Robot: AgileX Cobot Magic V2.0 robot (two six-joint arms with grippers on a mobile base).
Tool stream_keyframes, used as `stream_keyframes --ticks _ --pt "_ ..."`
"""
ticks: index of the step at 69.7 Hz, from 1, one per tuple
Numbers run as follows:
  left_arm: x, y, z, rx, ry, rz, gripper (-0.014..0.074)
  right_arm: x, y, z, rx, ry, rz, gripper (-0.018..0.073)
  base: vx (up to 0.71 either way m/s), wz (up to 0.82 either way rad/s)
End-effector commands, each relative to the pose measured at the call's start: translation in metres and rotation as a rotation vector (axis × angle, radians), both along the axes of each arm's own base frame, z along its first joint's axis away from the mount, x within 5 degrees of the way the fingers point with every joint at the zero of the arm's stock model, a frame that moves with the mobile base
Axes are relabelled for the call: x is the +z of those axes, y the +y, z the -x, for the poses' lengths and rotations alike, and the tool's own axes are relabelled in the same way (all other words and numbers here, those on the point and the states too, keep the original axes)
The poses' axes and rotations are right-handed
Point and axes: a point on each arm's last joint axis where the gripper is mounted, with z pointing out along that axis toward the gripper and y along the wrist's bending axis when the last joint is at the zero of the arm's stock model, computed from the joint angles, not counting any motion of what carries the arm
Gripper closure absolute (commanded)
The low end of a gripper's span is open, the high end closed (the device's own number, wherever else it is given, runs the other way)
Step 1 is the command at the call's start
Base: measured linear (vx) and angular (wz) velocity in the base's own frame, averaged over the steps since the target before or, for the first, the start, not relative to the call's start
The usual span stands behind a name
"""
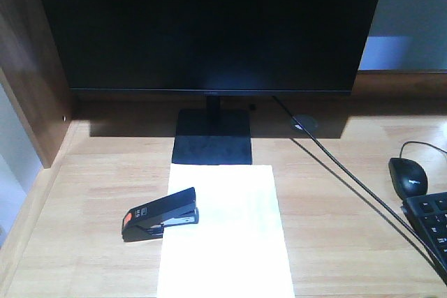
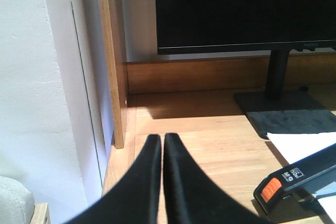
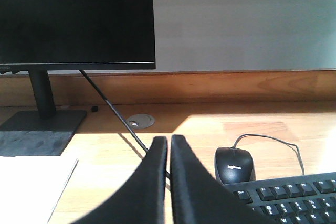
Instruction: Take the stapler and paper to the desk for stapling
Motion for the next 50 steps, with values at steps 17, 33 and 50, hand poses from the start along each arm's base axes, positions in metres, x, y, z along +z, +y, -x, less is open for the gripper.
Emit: stream_keyframes --ticks 17,33,50 --pt "0.0038 0.0003 0.0003 0.004 -0.074 0.02 0.0603 0.005 -0.0001 0.0003 -0.001 -0.074 0.006 0.0565 0.0 0.0" --pt "0.0038 0.0003 0.0003 0.004 -0.074 0.02 0.0603 0.005 -0.0001 0.0003 -0.001 -0.074 0.006 0.0565 0.0 0.0" --pt "0.0038 0.0003 0.0003 0.004 -0.074 0.02 0.0603 0.005 -0.0001 0.0003 -0.001 -0.074 0.006 0.0565 0.0 0.0"
